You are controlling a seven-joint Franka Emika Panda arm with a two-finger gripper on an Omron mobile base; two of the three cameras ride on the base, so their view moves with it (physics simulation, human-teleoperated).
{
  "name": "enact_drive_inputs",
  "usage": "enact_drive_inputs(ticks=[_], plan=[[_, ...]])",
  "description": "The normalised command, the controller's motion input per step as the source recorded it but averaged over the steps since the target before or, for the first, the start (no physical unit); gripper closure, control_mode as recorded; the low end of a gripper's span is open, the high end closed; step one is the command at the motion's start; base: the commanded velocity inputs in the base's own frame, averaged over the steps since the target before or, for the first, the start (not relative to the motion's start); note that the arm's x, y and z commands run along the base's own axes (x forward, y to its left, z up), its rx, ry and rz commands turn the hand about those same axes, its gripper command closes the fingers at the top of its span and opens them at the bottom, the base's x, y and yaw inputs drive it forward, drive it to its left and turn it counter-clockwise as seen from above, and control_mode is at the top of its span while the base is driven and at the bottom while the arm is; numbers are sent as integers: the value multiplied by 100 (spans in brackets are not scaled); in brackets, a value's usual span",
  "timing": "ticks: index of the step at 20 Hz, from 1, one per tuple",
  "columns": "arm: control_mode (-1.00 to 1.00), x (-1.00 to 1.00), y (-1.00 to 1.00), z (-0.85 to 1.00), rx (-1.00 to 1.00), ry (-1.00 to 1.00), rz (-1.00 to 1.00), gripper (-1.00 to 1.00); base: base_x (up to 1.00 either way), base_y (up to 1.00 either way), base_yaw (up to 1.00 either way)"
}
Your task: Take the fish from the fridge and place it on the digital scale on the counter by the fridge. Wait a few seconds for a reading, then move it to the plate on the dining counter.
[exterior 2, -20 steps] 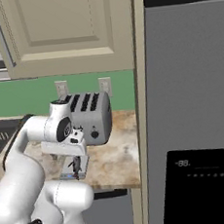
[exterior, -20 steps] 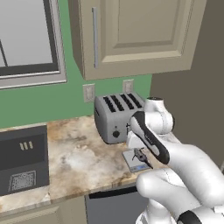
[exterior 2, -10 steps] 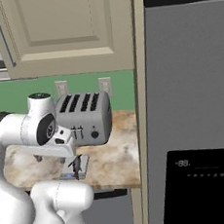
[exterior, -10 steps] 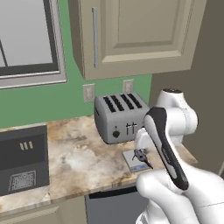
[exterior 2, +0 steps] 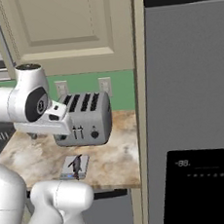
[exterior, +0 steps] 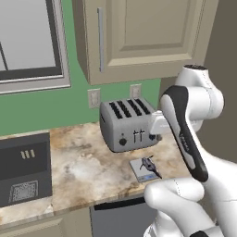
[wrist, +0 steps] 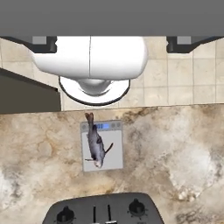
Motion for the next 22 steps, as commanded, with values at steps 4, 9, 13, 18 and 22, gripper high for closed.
enact_drive_inputs(ticks=[4, 9, 13, 18, 22], plan=[[-100, -38, 0, 43, 0, -28, 0, -100, 0, 0, 0], [-100, -51, 0, 17, 0, -27, 0, -100, 0, 0, 0], [-100, -6, 0, 0, 0, -4, 0, -100, 0, 0, 0], [-100, 0, 0, 0, 0, 0, 0, -100, 0, 0, 0], [-100, 0, 0, 0, 0, 0, 0, -100, 0, 0, 0]])
